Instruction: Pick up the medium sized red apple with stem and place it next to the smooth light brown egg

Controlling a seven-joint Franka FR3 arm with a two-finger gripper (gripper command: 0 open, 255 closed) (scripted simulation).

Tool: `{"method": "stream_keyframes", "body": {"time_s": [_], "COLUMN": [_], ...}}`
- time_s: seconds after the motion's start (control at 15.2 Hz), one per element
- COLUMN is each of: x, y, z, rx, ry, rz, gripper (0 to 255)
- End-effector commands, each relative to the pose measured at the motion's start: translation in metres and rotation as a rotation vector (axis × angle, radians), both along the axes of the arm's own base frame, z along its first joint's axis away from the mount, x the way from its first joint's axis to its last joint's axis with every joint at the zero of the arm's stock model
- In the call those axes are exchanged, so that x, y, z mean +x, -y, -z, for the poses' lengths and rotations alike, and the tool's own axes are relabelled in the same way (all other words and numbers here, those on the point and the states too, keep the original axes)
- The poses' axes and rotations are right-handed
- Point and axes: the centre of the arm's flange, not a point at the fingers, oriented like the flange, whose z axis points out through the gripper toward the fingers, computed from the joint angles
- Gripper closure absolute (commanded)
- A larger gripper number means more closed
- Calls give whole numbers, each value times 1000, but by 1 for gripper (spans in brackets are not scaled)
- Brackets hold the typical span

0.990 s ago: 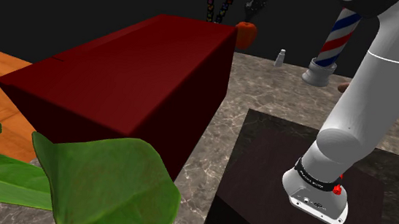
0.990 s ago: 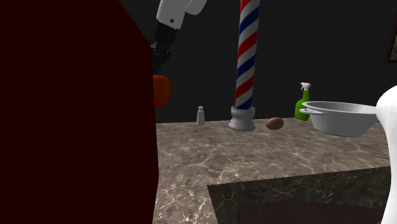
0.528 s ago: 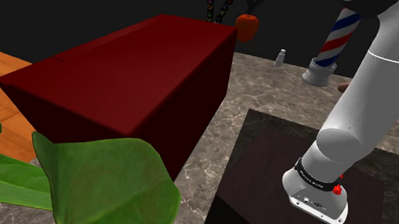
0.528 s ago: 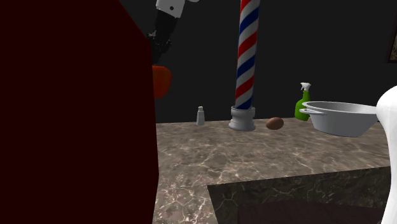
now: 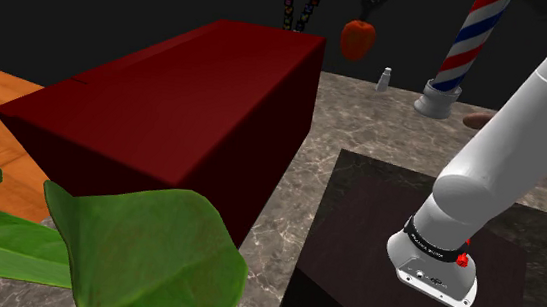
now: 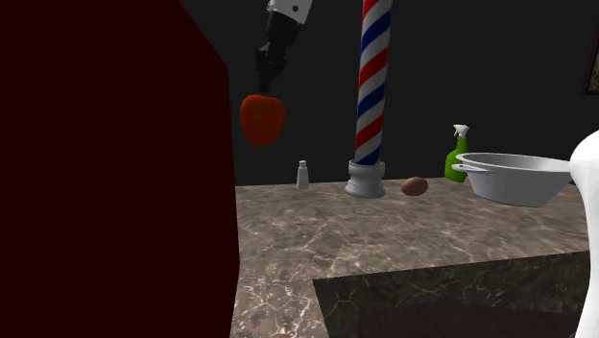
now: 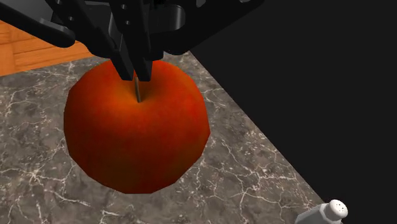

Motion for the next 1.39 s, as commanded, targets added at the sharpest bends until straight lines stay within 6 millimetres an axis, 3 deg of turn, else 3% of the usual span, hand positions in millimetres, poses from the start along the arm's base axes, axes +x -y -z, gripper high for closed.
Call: {"method": "stream_keyframes", "body": {"time_s": [0.0, 1.32], "x": [-27, -287], "y": [4, 52], "z": [-1, -2], "rx": [0, 0], "ry": [0, 0], "rz": [-1, -1], "gripper": [255, 255]}}
